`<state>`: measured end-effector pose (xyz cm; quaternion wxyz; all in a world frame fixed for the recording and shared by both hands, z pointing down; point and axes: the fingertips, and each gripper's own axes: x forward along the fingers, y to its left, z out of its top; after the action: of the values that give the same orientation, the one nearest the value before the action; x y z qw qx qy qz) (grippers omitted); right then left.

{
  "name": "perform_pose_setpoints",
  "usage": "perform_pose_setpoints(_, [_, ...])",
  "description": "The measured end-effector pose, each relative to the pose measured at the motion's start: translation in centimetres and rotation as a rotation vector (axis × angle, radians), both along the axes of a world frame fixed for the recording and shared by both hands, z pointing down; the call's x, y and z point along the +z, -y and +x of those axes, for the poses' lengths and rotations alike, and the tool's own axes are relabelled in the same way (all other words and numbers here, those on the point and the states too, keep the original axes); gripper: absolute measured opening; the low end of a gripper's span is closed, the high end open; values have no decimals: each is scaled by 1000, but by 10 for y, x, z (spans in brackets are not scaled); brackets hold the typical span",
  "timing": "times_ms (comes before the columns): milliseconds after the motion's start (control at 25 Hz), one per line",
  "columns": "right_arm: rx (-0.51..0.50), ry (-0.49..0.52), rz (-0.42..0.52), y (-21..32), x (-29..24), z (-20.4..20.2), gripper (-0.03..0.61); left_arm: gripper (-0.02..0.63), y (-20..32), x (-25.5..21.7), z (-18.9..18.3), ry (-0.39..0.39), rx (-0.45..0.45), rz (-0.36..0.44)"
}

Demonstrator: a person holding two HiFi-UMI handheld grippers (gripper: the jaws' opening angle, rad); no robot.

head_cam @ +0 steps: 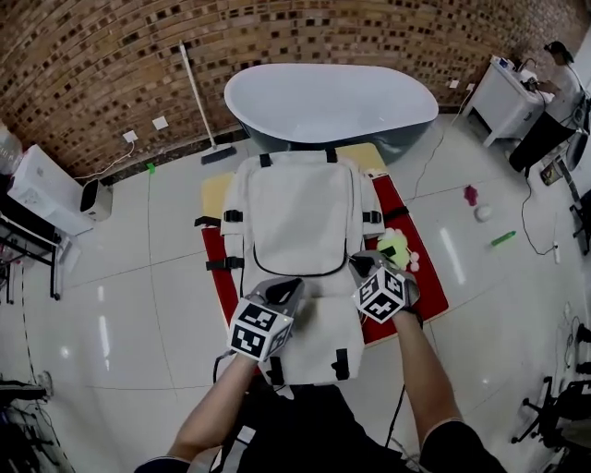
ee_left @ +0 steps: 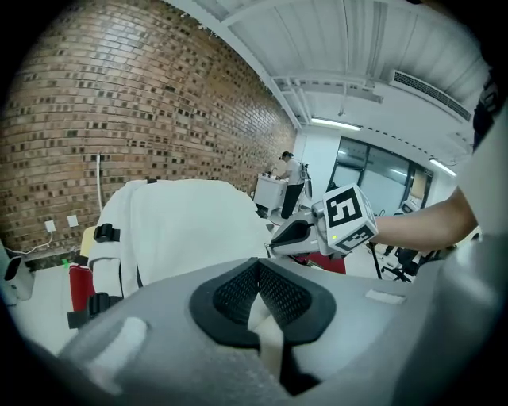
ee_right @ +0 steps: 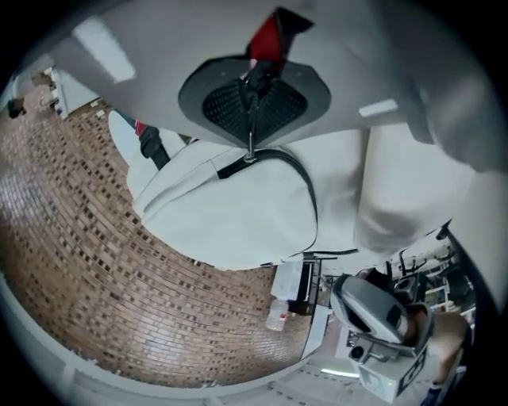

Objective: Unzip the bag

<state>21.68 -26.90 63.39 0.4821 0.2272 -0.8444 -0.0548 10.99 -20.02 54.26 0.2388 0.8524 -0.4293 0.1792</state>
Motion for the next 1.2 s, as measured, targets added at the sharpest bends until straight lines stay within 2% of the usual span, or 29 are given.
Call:
perform_pose_setpoints(120, [-47, -43, 6, -7, -4, 0, 23, 1, -5, 4, -10, 5, -29, -8])
perform_pose_setpoints(360, [-31, -92, -92, -25, -6, -2, 25, 0, -15, 9, -27, -3, -32, -12])
perform_pose_setpoints(560, [39, -150, -182, -39, -8, -2, 26, 0, -19, 3, -26, -42, 53, 6])
perform_pose_setpoints(760, [127, -158, -251, -51, -8, -22, 26, 0, -31, 1, -42, -47, 127, 1])
perform_pose_setpoints(920, [197, -149, -267, -61, -12, -32, 26, 1, -41, 3, -47, -57, 198, -6])
perform_pose_setpoints(1200, [283, -129, -277, -68, -10, -61, 28, 1, -53, 9, -73, -63, 256, -19])
